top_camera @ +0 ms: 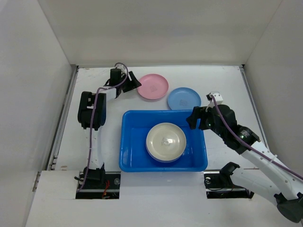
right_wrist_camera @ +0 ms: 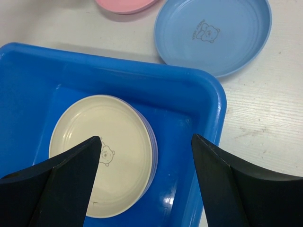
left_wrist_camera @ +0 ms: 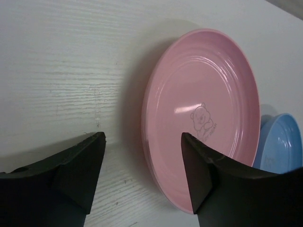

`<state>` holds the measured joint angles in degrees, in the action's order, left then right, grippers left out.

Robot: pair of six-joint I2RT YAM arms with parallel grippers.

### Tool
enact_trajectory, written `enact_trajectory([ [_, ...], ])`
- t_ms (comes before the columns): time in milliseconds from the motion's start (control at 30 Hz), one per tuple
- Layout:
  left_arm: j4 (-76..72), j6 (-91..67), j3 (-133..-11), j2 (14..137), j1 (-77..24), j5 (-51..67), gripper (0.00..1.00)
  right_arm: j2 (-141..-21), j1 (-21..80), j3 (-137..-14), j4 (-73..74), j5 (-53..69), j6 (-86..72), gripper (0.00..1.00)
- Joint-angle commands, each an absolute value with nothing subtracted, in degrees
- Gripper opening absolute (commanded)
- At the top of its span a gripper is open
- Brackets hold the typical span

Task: Place the plates into the plastic bin on the countertop

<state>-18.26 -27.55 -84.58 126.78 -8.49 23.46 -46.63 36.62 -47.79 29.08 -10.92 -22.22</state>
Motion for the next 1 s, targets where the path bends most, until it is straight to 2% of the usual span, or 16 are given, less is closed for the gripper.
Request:
enact_trajectory([
  [0, -12.85, -22.68, -88.76, 128.66, -9.62, 24.96, 0.6, -46.06, 35.9, -47.37, 25.67, -10.37, -21.45, 0.82],
  [200, -8.0, -18.73, -91.32, 130.69, -11.73, 22.24, 0.41, -45.88, 35.73, -46.85, 24.96, -10.28, -21.62, 0.82],
  [333, -7.47, -18.19, -91.67, 130.96, -12.26, 20.66, 0.2, -45.7, 35.73, -46.41, 24.96, -10.28, -21.88, 0.82],
  [433, -7.12, -18.72, -91.32, 129.91, -11.65, 18.73, 0.08, -45.44, 35.73, -46.32, 24.87, -10.28, -21.97, 0.82],
  [700, -8.0, -20.91, -87.46, 118.67, -6.73, 13.89, 0.04, -44.91, 35.9, -45.7, 23.73, -10.46, -22.59, 0.82],
  [967, -8.7, -24.61, -82.18, 96.88, -4.35, 13.62, 0.04, -42.81, 37.48, -45.18, 22.33, -12.13, -24.87, 0.81],
])
